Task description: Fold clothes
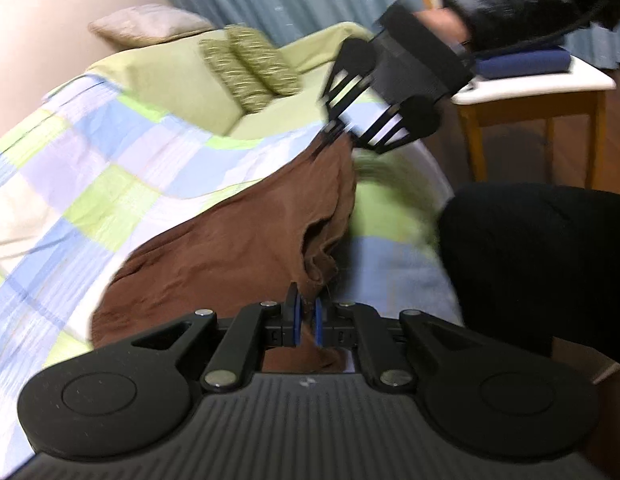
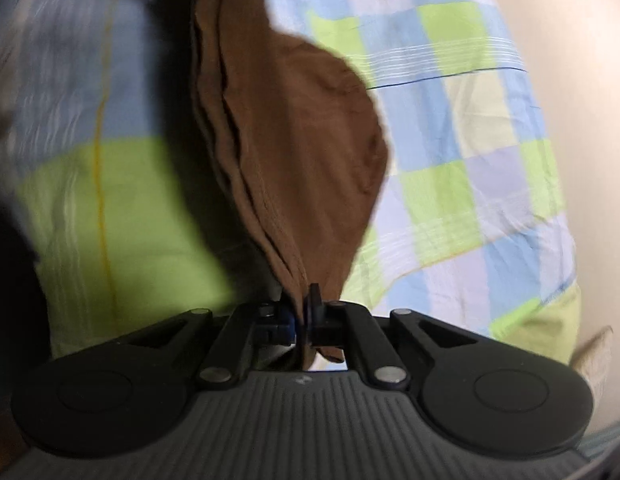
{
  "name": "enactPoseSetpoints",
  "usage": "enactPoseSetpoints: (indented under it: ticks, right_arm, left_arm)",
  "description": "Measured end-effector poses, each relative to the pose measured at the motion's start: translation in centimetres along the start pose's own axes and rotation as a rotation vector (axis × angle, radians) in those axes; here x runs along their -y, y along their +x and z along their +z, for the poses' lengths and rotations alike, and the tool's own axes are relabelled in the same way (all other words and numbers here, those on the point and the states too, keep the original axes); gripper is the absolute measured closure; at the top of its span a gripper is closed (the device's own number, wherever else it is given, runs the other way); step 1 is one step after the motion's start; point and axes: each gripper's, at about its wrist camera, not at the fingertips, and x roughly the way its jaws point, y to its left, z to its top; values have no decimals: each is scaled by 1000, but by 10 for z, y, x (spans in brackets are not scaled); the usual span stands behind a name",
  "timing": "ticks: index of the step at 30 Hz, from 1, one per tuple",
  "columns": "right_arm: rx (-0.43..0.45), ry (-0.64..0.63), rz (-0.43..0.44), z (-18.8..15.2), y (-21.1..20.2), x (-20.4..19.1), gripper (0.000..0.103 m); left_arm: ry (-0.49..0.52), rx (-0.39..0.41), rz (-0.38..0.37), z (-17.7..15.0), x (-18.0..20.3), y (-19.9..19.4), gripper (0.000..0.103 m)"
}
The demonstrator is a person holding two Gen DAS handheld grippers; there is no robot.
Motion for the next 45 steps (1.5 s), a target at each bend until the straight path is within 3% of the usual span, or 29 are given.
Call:
enactPoseSetpoints:
  ticks: [5,8,11,14,19,23,25,28,34,37,39,45]
  right_arm:
    - [70,19,-111,34,-27,41,102]
    - [125,69,-183,65,-51,67,102]
    - [166,86,-172,87,-80,57,102]
    - [160,103,-72,94,-99,16,102]
    - [105,124,146,91,-105,-69,102]
    - [99,92,223,90,-105,-90,101]
    - [109,85,242,90,-106,-76,101]
    - [148,108,352,90,-104,-17,101]
    - [156,258,565,92,-40,105,101]
    - [134,371,637,86,38,158,101]
    - [122,420,674,81,78,173,101]
    - [54,540,764,71,203,185,101]
  left_arm:
    - [37,60,225,22,-60,-66,99]
    - [78,91,304,32,-67,-108,99]
    - [101,83,303,24,-43,-139,100]
    - [98,13,232,-3,2,-144,100]
    - [-51,-128,78,-69,82,-118,100]
    - [-126,-148,43,-85,94,-111,100]
    - [-140,-134,36,-81,75,-112,100]
    - [-190,-99,31,-67,25,-109,100]
    - [-311,-107,9,-49,-100,-65,100]
    - [-394,-120,15,-61,-167,-21,100]
    - [-458,-146,7,-79,-199,11,100]
    - [-569,-219,13,-138,-240,76,100]
